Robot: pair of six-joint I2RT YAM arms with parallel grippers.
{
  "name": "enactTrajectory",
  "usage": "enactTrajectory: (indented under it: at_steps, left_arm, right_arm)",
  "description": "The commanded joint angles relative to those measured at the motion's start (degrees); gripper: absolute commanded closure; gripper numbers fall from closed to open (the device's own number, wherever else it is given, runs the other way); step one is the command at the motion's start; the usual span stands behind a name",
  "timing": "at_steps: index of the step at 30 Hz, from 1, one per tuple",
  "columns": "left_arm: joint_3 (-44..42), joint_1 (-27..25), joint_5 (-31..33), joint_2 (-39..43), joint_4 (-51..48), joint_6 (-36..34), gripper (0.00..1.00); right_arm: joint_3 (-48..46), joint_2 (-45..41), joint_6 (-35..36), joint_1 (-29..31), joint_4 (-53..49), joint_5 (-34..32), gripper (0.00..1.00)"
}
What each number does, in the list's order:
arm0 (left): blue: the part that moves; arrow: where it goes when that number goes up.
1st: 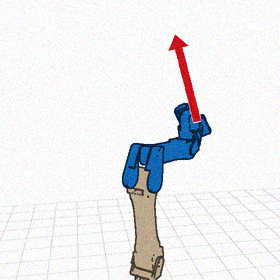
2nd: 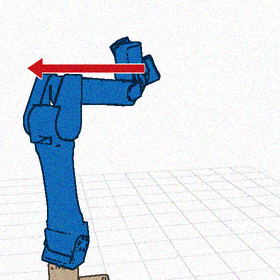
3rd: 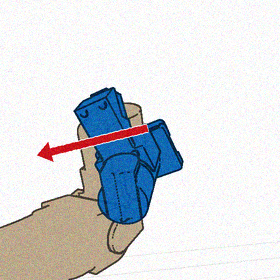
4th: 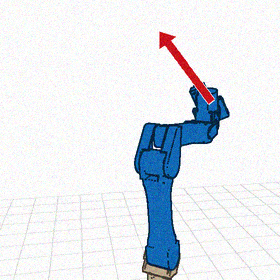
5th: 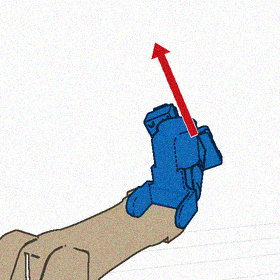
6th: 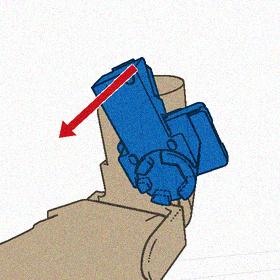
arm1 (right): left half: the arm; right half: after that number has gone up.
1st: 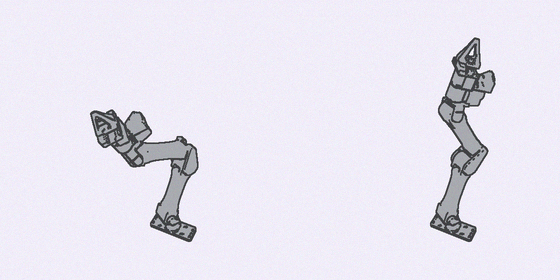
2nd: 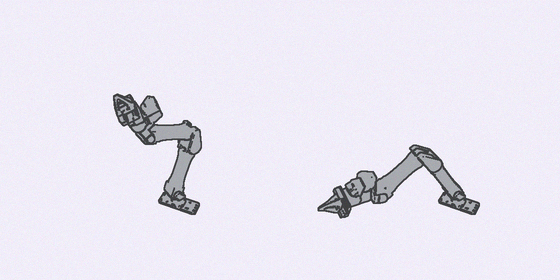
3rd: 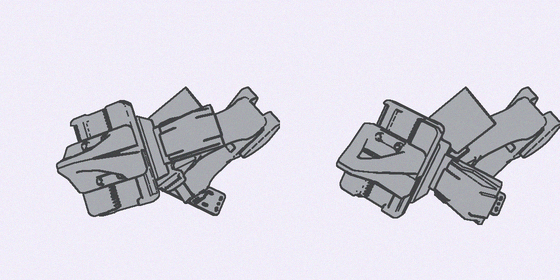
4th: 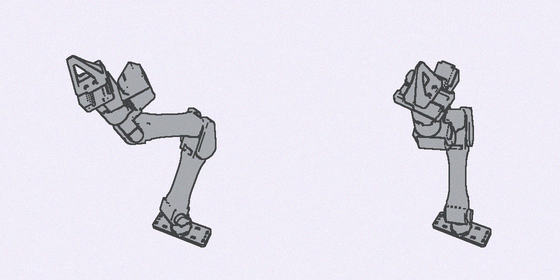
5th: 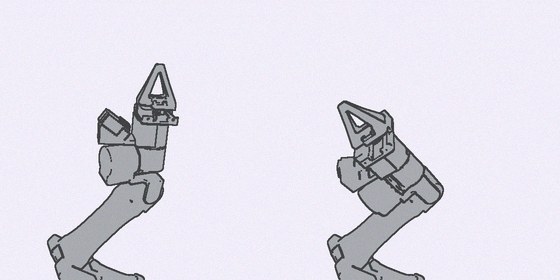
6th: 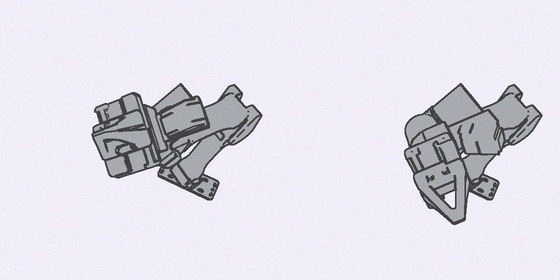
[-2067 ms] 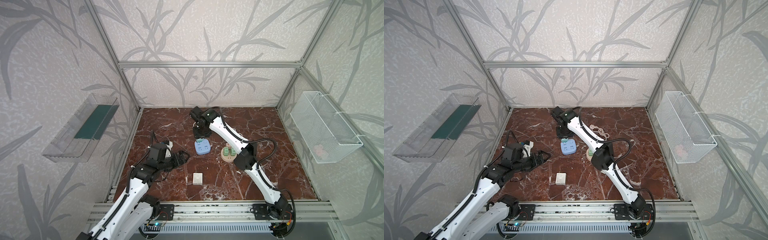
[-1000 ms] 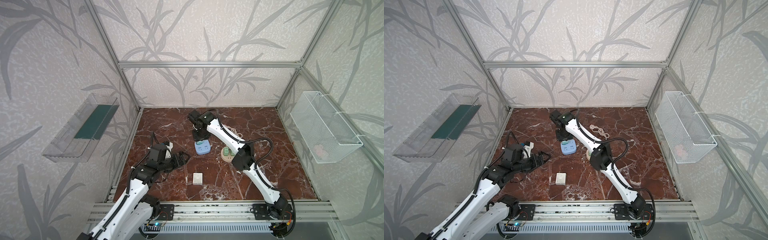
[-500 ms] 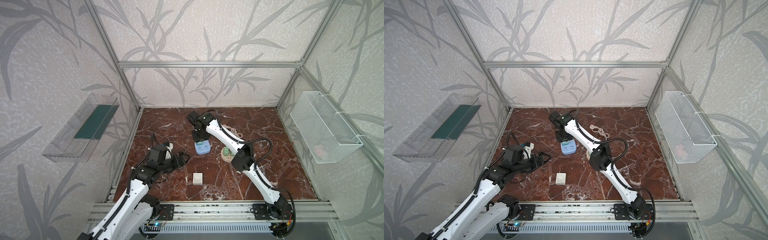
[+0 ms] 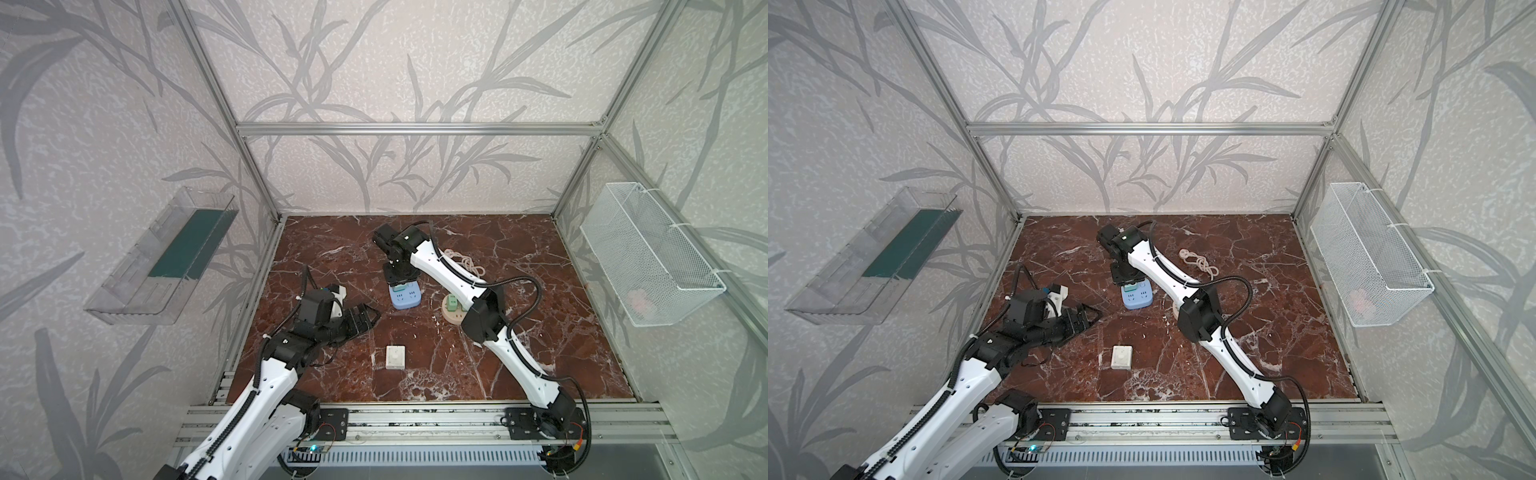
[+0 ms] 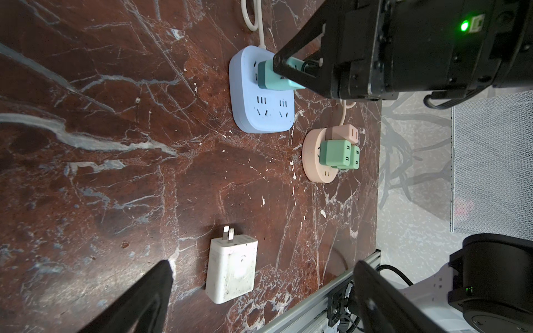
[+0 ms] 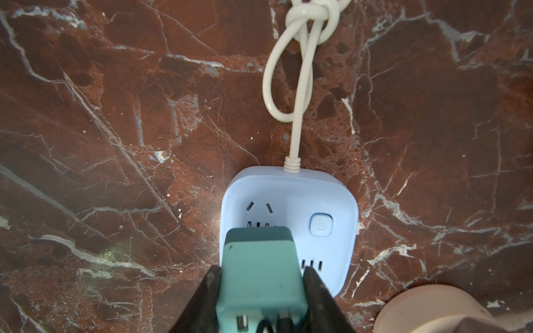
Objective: Insert the plug
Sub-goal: 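Lower the teal charger prongs into the light-blue strip's socket with the right gripper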
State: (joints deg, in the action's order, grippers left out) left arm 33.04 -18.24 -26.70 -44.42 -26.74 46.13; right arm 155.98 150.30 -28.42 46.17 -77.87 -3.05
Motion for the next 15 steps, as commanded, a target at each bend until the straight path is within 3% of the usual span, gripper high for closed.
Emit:
enactTrajectory:
  at_steps: [1,15]
  left_arm:
    - [-0.87,0.31,-0.20,0.63,0.79,0.27,0.05]
    - [-1.74,0.30,-1.15,-0.22,2.28,0.44,0.05]
  right_arm:
    - [0.02,1.34,0.42,0.32,-1.57,-0.74,1.00]
    - [4.41,7.89,1.10,0.21,-5.19,-1.60,1.00]
